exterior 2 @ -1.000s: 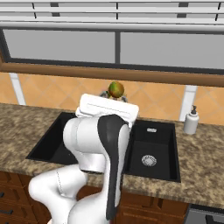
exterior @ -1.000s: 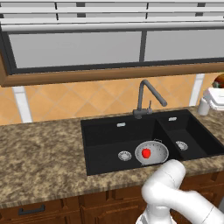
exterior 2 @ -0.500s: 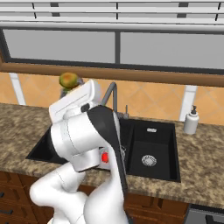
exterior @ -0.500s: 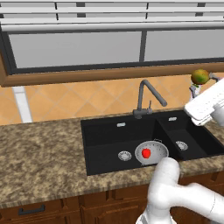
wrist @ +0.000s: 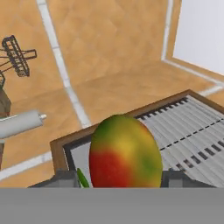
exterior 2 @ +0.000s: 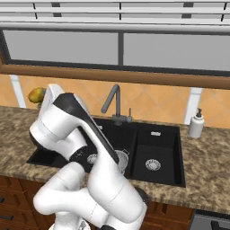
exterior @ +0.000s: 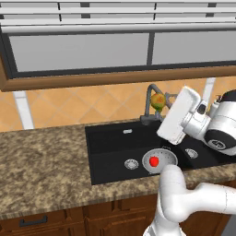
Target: Put the colander in the sink, put the mango, apple in the colander, and turn on the sink faucet and pour water over the colander.
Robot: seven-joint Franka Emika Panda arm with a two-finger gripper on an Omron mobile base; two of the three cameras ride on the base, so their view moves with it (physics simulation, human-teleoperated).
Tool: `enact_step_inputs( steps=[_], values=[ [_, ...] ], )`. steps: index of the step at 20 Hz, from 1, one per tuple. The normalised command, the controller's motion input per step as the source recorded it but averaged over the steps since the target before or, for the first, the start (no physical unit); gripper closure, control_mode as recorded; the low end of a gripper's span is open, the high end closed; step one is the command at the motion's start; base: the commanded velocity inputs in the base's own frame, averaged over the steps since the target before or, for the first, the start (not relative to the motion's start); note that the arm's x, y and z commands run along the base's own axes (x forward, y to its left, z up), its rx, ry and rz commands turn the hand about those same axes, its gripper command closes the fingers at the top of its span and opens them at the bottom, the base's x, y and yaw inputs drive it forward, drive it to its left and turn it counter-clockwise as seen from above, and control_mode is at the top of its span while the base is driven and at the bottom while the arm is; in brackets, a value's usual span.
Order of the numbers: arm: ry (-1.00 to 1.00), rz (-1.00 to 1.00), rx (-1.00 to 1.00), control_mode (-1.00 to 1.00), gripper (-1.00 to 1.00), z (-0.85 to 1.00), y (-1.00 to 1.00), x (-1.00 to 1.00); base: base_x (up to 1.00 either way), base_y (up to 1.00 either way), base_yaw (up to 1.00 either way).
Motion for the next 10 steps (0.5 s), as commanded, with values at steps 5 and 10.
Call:
enact_step_inputs(
  steps=[5, 10],
  values=[
    [0.25, -0.21, -0.80, -1.00, 1.00, 0.01, -0.03, 0.01, 0.00, 0.00, 0.00],
    [0.30, -0.30, -0.81, -1.00, 1.00, 0.07, -0.31, 0.18, 0.00, 0.00, 0.00]
  ],
)
